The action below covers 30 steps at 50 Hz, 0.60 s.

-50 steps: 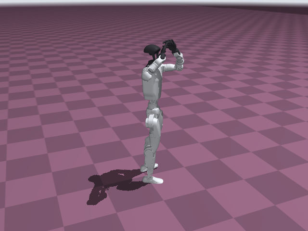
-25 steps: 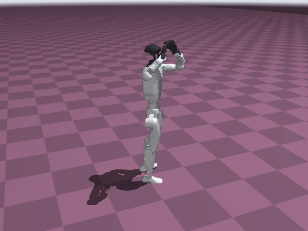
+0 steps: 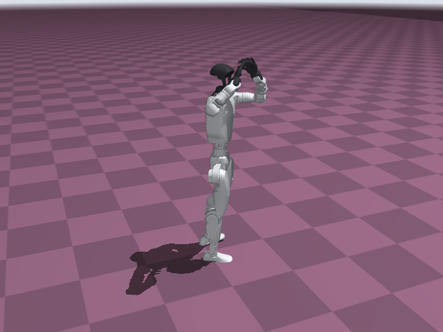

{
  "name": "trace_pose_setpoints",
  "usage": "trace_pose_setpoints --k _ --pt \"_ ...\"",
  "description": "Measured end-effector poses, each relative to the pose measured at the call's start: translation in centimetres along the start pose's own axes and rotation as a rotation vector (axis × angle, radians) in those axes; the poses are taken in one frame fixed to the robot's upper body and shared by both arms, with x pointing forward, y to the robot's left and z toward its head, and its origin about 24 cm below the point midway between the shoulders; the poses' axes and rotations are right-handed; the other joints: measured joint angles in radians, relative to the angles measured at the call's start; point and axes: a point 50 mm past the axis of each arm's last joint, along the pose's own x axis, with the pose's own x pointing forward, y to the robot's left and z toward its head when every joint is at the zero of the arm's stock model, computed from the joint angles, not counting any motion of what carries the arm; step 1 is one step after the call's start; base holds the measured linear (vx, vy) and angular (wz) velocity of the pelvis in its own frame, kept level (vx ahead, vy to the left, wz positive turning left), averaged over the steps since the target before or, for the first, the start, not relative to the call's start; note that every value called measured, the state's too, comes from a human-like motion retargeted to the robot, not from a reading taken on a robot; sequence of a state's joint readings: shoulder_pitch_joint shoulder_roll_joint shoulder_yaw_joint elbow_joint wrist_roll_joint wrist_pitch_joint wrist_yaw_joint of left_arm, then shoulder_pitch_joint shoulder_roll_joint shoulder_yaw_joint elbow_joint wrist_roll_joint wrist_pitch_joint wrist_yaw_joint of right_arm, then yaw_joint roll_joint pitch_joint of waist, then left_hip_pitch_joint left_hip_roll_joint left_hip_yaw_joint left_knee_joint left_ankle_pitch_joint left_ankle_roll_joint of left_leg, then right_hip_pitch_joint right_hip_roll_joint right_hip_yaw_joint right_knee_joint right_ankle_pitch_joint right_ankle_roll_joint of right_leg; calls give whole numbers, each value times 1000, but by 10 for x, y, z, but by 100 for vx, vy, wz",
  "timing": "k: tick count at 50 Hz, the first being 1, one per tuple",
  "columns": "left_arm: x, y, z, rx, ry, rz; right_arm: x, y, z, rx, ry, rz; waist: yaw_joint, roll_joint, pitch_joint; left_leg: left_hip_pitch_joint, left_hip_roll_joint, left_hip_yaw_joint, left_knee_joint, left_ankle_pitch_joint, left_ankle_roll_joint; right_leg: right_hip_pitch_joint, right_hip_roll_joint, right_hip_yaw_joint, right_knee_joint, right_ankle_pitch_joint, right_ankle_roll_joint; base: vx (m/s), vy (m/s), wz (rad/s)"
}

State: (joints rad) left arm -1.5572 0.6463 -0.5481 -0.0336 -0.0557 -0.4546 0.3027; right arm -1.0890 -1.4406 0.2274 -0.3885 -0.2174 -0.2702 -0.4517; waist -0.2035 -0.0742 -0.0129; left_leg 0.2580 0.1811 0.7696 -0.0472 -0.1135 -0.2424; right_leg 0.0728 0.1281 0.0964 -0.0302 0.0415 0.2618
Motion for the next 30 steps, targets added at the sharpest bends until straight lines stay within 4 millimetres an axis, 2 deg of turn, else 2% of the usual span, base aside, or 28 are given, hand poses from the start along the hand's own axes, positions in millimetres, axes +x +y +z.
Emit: trace_pose_setpoints --k 5,12,15,17,20,22,24,27,30 --pt "-3 -5 -2 28 11 10 -1 1 -1 5 11 -6 1 -6 3 1 4 -4 3 -3 -2 4 1 -4 0 -8 0 3 -2 5" --pt "-11 -1 -7 -5 58 45 -6 8 -3 70 51 -11 9 -14 19 -19 8 -34 50 -29 14 4 -15 -28 17 -30 0 6 -1 17" --pt "-25 3 -14 -62 124 86 -13 17 -2 134 91 3 18 -20 41 -50 13 -64 126 -53 43 2 -38 -46 39 -45 0 6 5 36" --pt "-44 5 -22 -110 207 126 -22 27 -2 187 133 27 27 -26 61 -90 20 -92 220 -70 80 2 -67 -58 61 -62 0 6 14 49" --pt "-91 5 -36 -189 404 193 -44 48 1 286 232 91 46 -35 90 -180 34 -142 420 -91 153 2 -123 -75 99 -93 0 7 22 56" --pt "-137 -2 -44 -252 593 239 -65 67 4 375 329 155 67 -35 104 -249 37 -177 553 -94 195 3 -163 -86 120 -110 0 8 27 56" --pt "-191 -12 -45 -320 814 278 -91 89 11 493 453 217 91 -39 115 -308 25 -202 643 -90 220 3 -205 -95 138 -124 0 10 26 52" --pt "-281 -33 -27 -432 1185 334 -135 123 28 687 670 326 133 -49 129 -359 -10 -211 674 -85 225 5 -266 -112 163 -140 0 13 21 53" --pt "-367 -51 15 -499 1568 366 -181 153 55 875 910 416 175 -64 144 -377 -40 -183 596 -64 216 6 -315 -134 185 -156 0 17 14 57"
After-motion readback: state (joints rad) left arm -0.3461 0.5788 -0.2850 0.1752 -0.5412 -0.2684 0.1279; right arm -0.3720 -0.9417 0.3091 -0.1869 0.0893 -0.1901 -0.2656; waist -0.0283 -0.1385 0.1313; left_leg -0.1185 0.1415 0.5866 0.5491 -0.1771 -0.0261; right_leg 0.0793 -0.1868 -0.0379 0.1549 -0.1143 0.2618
